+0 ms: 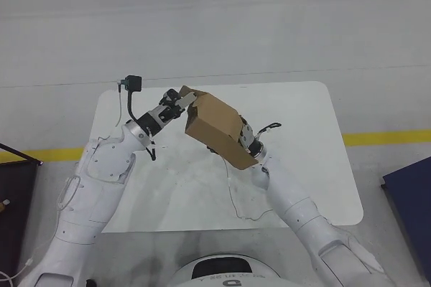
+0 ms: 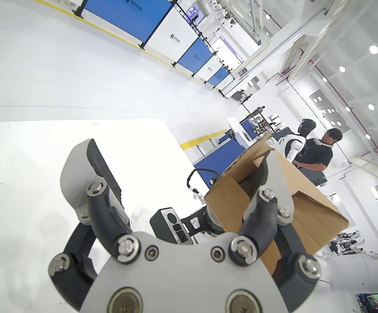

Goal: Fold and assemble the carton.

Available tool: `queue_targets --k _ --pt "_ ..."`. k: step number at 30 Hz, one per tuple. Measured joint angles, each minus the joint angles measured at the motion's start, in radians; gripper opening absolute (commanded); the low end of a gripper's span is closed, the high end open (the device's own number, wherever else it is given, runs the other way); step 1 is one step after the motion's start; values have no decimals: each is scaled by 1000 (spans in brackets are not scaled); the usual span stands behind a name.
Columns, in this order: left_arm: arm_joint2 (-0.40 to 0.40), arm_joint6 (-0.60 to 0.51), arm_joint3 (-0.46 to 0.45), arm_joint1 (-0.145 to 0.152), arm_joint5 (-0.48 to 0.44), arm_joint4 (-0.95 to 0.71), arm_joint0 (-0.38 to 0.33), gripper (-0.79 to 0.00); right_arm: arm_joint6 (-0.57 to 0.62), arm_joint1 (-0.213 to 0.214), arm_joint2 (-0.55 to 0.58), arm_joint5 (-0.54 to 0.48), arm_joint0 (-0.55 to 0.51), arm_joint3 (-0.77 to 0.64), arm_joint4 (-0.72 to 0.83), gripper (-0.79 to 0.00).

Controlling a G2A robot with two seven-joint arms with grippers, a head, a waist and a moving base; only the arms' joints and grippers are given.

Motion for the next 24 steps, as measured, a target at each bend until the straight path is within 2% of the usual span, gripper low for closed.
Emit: queue_targets --k 13,24 --pt "16 -16 -1 -2 -22 14 16 0 0 0 0 0 0 0 0 -785" --pt "3 -24 0 1 -92 0 38 0 0 0 0 0 0 0 0 -785"
